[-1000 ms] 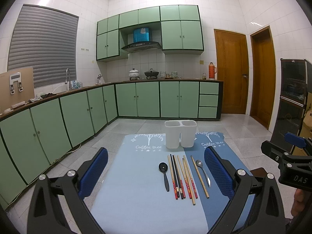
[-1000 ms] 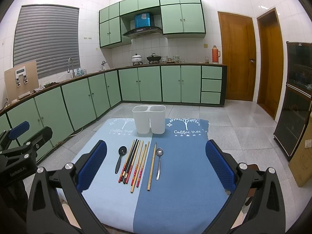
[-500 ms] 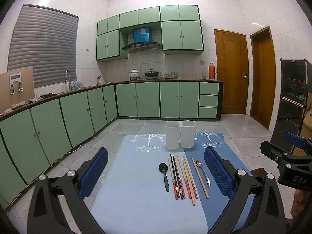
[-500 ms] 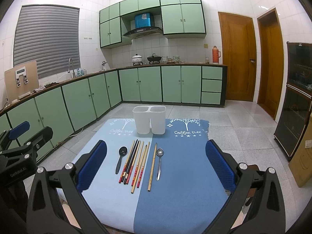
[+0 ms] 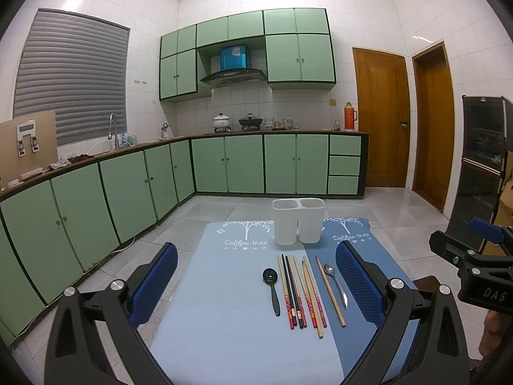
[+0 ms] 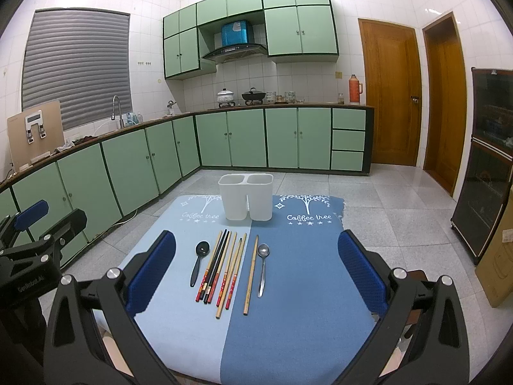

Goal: Organize utensils

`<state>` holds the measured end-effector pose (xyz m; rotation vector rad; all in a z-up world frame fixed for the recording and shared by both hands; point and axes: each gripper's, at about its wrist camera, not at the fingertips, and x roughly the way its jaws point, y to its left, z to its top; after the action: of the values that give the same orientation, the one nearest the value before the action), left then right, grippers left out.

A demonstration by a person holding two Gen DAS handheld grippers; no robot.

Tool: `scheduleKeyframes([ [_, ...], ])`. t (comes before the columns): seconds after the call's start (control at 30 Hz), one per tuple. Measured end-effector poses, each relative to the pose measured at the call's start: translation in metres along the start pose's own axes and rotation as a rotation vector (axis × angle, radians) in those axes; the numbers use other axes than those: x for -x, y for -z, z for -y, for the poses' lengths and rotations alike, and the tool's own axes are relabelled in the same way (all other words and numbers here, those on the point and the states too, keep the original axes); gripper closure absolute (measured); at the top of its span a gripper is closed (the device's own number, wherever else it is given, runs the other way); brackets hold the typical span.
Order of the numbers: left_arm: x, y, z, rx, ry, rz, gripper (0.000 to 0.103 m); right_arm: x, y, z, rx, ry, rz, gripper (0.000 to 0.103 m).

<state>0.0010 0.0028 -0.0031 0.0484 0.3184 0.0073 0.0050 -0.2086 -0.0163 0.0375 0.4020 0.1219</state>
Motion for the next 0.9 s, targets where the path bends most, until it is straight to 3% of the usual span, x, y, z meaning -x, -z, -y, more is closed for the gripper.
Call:
scheduleKeyframes([
  [0.9,-0.0007,0.0043,-0.0029,0.001,-0.001,-0.005,0.006,0.0004,0.0036,0.0032,-0.004,0.000,-0.003,0.005],
])
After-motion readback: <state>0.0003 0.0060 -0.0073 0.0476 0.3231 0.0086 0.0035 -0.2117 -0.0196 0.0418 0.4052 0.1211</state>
